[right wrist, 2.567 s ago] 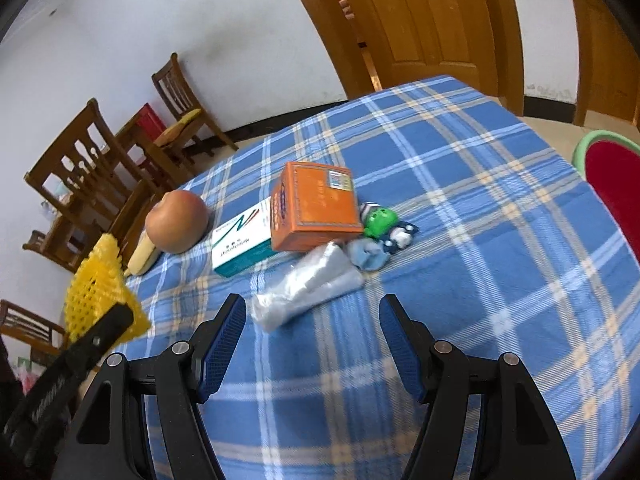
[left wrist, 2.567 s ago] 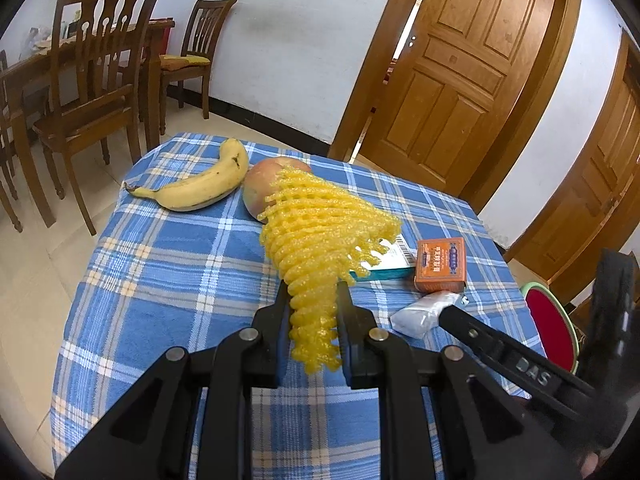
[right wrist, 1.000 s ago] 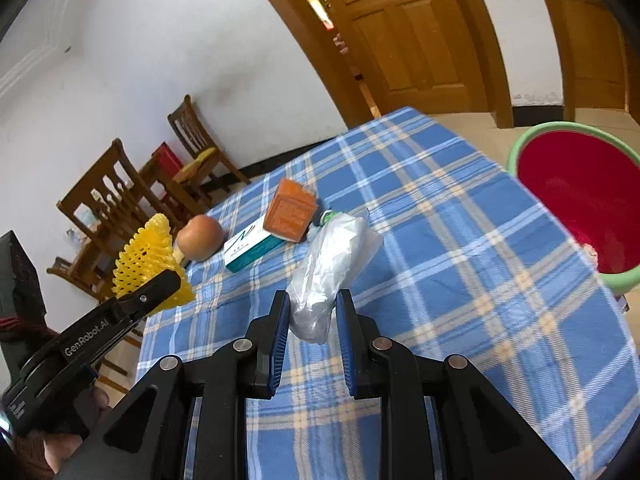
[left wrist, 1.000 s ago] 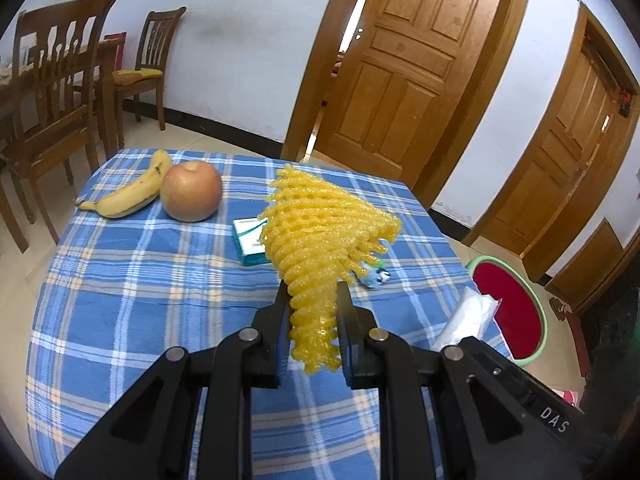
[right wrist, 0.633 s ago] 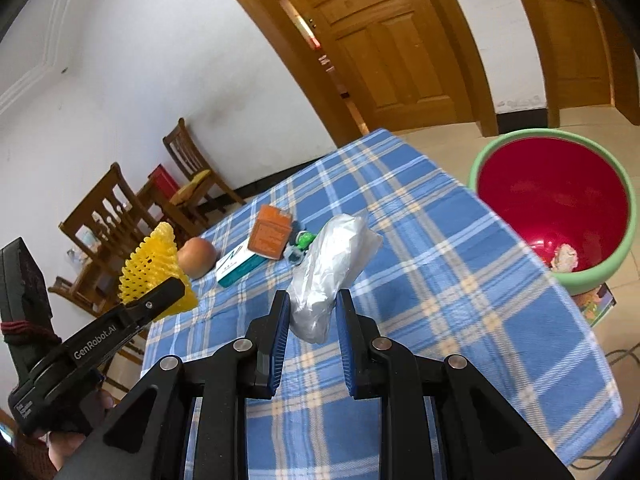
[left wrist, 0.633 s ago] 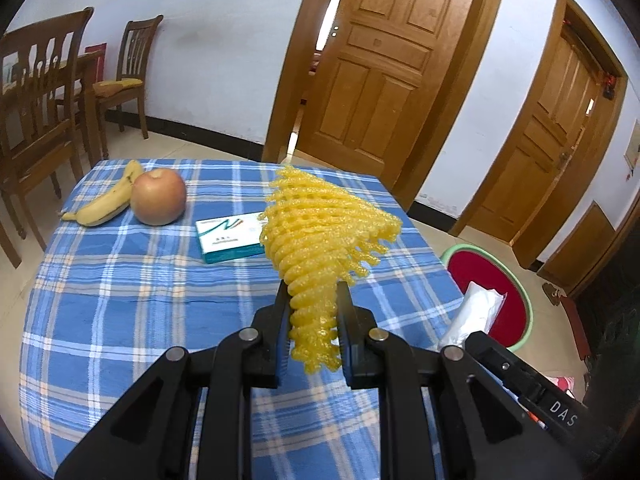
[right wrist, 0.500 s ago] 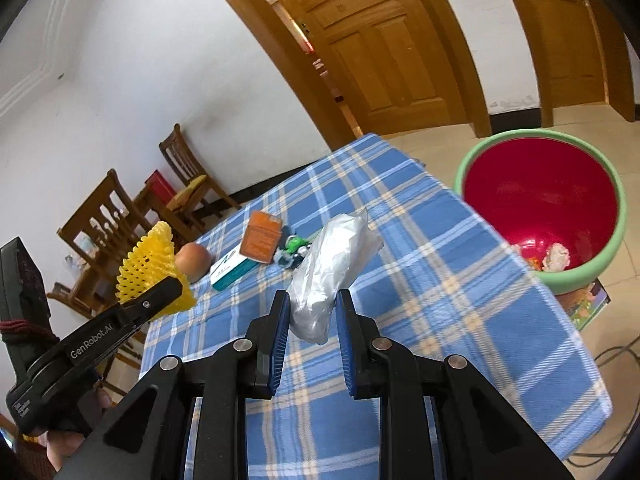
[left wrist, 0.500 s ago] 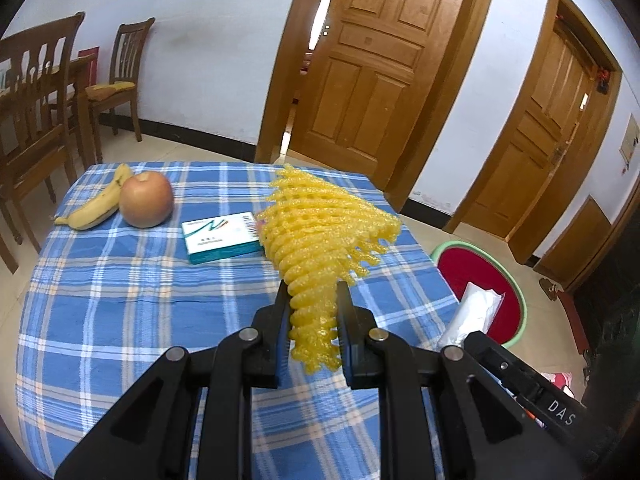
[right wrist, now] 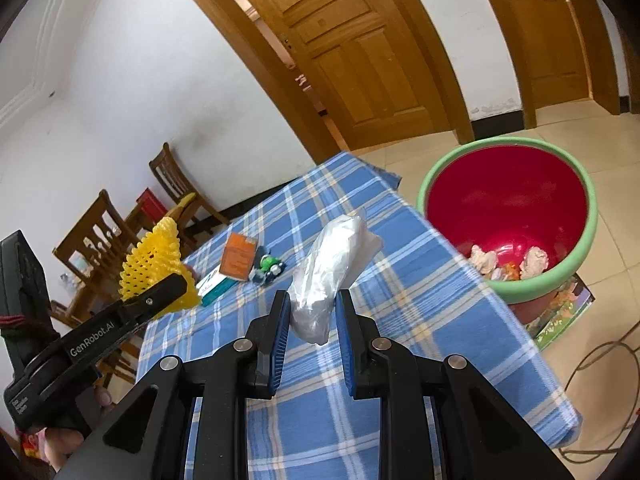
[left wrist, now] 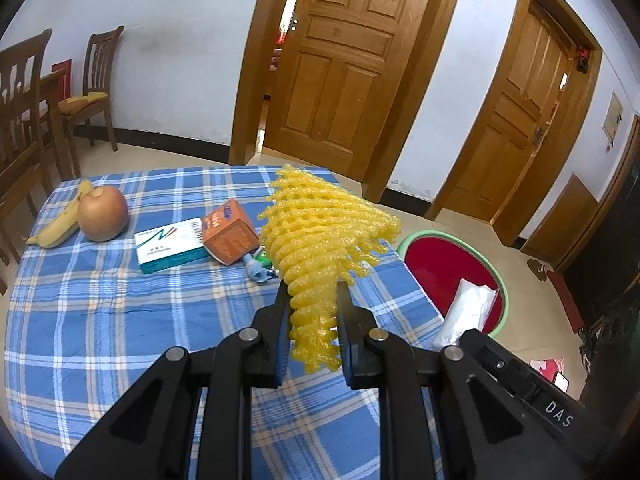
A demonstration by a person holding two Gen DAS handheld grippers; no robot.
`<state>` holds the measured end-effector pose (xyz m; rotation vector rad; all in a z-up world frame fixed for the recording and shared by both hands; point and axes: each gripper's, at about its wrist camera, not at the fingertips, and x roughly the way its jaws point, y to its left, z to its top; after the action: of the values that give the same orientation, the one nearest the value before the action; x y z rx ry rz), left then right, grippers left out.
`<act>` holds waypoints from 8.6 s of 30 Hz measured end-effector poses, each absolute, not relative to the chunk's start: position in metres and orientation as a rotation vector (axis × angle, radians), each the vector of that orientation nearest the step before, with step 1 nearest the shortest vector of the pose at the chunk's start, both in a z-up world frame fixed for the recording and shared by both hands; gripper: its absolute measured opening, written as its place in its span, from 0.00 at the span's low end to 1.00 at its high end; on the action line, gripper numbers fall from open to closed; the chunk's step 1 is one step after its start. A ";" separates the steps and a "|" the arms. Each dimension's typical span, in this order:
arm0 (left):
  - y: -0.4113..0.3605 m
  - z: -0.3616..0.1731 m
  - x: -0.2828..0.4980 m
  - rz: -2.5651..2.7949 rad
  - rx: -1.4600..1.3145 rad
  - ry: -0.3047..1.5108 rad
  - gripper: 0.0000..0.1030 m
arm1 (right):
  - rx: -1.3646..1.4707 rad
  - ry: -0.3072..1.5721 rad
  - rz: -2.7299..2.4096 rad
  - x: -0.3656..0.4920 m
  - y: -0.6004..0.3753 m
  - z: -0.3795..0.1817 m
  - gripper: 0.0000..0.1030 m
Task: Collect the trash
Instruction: 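Carry the foam net and plastic bag over the red bin with both tools, then open the right tool over the bin while the left tool releases the foam net, then move both tools back over the table toward the remaining items, then grasp the orange box with the left tool, then hold the orange box in the left tool while the right tool grasps the green toy figure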
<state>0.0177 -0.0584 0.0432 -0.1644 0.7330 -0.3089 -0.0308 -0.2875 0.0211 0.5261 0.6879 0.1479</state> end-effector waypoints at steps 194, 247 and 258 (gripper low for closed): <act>0.019 0.013 0.096 -0.071 -0.079 0.788 0.50 | 0.476 0.775 0.107 0.026 -0.277 0.002 0.62; 0.003 -0.004 0.124 -0.095 -0.118 0.784 0.61 | 0.411 0.846 0.141 0.064 -0.251 -0.015 0.62; 0.038 -0.006 0.120 -0.012 -0.159 0.741 0.61 | 0.312 0.886 0.230 0.102 -0.194 -0.019 0.62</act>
<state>0.1196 0.0375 -0.0060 -0.1586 0.7415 -0.0117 0.1024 -0.1938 -0.0188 0.3122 0.8856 0.2303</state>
